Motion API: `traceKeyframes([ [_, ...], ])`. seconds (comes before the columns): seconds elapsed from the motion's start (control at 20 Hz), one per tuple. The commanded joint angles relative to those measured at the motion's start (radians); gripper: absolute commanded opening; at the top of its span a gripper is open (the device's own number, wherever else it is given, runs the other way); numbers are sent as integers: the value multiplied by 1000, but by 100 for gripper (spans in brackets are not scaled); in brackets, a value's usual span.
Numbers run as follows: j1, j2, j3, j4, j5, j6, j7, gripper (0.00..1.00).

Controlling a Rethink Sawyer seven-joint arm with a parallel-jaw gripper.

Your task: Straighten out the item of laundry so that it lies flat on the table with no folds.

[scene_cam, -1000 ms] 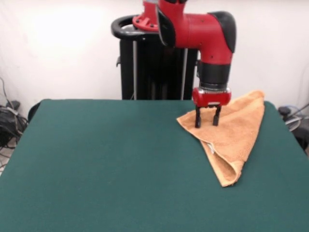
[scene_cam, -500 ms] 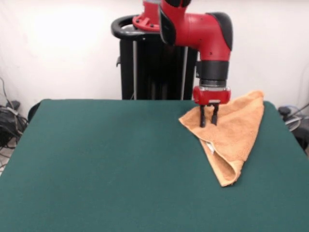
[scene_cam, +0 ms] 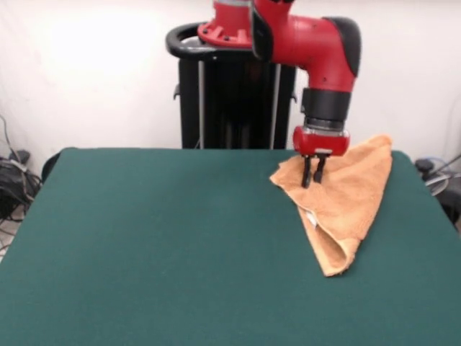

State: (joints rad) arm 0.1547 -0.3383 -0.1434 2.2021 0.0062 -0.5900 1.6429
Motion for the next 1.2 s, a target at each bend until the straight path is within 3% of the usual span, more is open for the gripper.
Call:
traceKeyframes([
  [0.05, 2, -77, -5, -41, 160, 516, 106, 0],
  [0.3, -109, -191, 30, -50, 35, 629, 67, 0],
  [0.5, -127, -248, 58, -65, -5, 701, 72, 0],
  [0.9, -190, -166, 108, -119, -72, 597, 100, 0],
  [1.2, -227, -114, 108, -210, -146, 583, 44, 0],
])
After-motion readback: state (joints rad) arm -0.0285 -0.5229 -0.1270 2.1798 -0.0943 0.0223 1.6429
